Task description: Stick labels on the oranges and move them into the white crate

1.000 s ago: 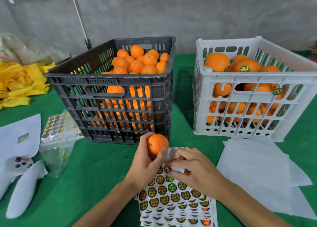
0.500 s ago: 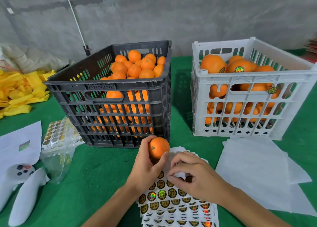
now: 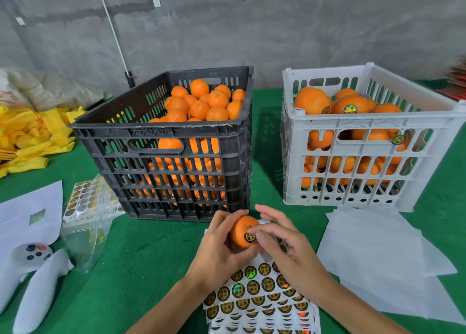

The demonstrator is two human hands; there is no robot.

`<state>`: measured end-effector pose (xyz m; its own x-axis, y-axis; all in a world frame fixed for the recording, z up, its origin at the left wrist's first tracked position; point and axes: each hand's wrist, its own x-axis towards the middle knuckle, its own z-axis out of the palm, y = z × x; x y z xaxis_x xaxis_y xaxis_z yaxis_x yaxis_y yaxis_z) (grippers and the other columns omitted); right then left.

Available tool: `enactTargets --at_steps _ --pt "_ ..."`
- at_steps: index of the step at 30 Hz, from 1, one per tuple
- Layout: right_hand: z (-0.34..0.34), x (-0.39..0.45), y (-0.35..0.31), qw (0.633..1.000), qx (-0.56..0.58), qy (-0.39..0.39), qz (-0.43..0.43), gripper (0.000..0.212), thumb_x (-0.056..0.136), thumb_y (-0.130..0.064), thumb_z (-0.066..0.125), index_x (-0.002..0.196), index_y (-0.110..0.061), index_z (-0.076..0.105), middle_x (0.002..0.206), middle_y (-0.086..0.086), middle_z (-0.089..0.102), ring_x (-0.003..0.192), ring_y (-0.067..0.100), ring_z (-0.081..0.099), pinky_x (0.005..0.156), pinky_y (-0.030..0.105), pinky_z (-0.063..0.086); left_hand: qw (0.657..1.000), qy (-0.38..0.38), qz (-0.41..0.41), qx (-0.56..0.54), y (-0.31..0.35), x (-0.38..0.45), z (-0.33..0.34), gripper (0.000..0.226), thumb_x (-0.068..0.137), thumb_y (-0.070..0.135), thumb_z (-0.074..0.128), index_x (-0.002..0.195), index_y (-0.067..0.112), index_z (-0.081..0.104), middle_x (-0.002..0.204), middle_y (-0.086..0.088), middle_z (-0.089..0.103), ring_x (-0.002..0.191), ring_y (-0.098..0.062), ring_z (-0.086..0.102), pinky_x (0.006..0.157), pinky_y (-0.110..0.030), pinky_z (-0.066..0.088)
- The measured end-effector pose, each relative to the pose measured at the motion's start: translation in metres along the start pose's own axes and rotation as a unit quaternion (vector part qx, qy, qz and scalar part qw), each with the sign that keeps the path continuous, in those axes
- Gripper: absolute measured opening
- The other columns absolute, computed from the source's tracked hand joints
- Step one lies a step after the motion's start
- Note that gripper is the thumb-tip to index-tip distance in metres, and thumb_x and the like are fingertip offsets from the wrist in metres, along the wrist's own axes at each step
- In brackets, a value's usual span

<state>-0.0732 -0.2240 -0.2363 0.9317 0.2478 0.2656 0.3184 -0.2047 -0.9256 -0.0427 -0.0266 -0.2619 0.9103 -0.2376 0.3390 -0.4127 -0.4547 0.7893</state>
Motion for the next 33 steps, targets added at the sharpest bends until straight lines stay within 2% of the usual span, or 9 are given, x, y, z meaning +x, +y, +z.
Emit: enactTargets --at_steps 4,9,11,14,21,26,28,31,33 --pt "0.001 0.001 0.000 1.000 -0.014 0.009 -0.008 0.032 0.097 -0.062 0.052 0.117 -0.046 0.072 0.155 -0.028 0.035 0.146 0.002 0.034 0.108 0.024 0.038 1.000 0.006 0.000 0.008 -0.001 0.000 0.001 0.064 0.080 0.071 0.076 0.136 0.053 0.052 0.126 0.020 0.049 0.116 -0.006 0.061 0.090 -0.021 0.057" --pt "0.005 -0.001 0.006 0.997 -0.063 0.026 -0.028 0.029 0.099 -0.055 0.059 0.126 -0.050 0.066 0.159 -0.030 0.026 0.146 0.000 0.031 0.105 0.016 0.042 1.000 0.011 0.006 -0.007 0.001 0.000 0.000 0.057 0.084 0.062 0.078 0.135 0.049 0.055 0.122 0.018 0.051 0.114 -0.009 0.061 0.087 -0.014 0.053" --pt "0.006 0.000 0.008 0.997 -0.062 0.037 -0.023 0.045 0.095 -0.053 0.066 0.139 -0.051 0.056 0.160 -0.033 0.021 0.146 -0.007 0.027 0.100 0.006 0.041 1.000 0.004 0.010 0.003 0.000 0.000 0.000 0.058 0.084 0.055 0.079 0.136 0.050 0.054 0.122 0.019 0.049 0.114 -0.008 0.060 0.088 -0.015 0.052" --pt "0.003 0.004 0.008 0.996 -0.079 0.037 0.014 0.064 0.089 -0.062 0.069 0.146 -0.057 0.042 0.156 -0.040 0.020 0.141 -0.019 0.023 0.102 0.012 0.039 1.000 -0.005 0.015 0.020 0.000 -0.001 -0.001 0.060 0.084 0.055 0.079 0.138 0.050 0.052 0.123 0.022 0.047 0.114 -0.006 0.059 0.089 -0.016 0.053" --pt "0.004 0.008 0.012 0.996 -0.011 0.076 0.052 0.032 0.090 -0.056 0.065 0.121 -0.048 0.069 0.117 -0.026 0.065 0.114 -0.003 0.061 0.090 0.018 0.055 0.999 -0.020 0.022 0.035 0.001 -0.001 -0.001 0.067 0.082 0.067 0.078 0.141 0.055 0.049 0.129 0.023 0.044 0.120 -0.005 0.056 0.092 -0.017 0.055" --pt "0.003 0.006 0.013 0.994 -0.052 0.089 0.032 0.031 0.101 -0.046 0.056 0.129 -0.040 0.067 0.119 -0.027 0.065 0.117 -0.004 0.059 0.097 0.022 0.053 0.999 -0.012 0.018 0.026 0.008 -0.002 0.000 0.071 0.081 0.071 0.077 0.142 0.051 0.049 0.131 0.026 0.045 0.121 -0.003 0.056 0.095 -0.026 0.058" --pt "0.003 0.004 0.009 0.995 -0.058 0.082 0.015 0.034 0.100 -0.052 0.052 0.134 -0.048 0.059 0.125 -0.032 0.058 0.121 -0.007 0.055 0.100 0.018 0.050 0.999 0.021 0.022 0.021 0.017 0.000 0.000 0.067 0.081 0.069 0.077 0.140 0.050 0.049 0.131 0.028 0.048 0.121 -0.003 0.057 0.096 -0.024 0.056" --pt "-0.001 0.005 -0.008 0.995 -0.045 0.085 -0.006 0.041 0.095 -0.058 0.058 0.135 -0.063 0.049 0.132 -0.036 0.052 0.122 -0.007 0.056 0.099 0.015 0.050 0.995 0.073 0.060 0.011 0.037 0.011 -0.004 0.062 0.082 0.053 0.083 0.133 0.055 0.048 0.128 0.025 0.055 0.115 -0.005 0.061 0.089 -0.018 0.054" --pt "-0.011 0.013 -0.026 0.992 -0.033 0.117 -0.046 0.045 0.093 -0.054 0.064 0.136 -0.061 0.051 0.135 -0.030 0.054 0.121 -0.001 0.059 0.097 0.018 0.053 0.993 0.083 0.085 -0.006 0.056 0.025 -0.010 0.064 0.084 0.042 0.086 0.135 0.052 0.049 0.131 0.023 0.056 0.117 -0.008 0.063 0.091 -0.024 0.057"
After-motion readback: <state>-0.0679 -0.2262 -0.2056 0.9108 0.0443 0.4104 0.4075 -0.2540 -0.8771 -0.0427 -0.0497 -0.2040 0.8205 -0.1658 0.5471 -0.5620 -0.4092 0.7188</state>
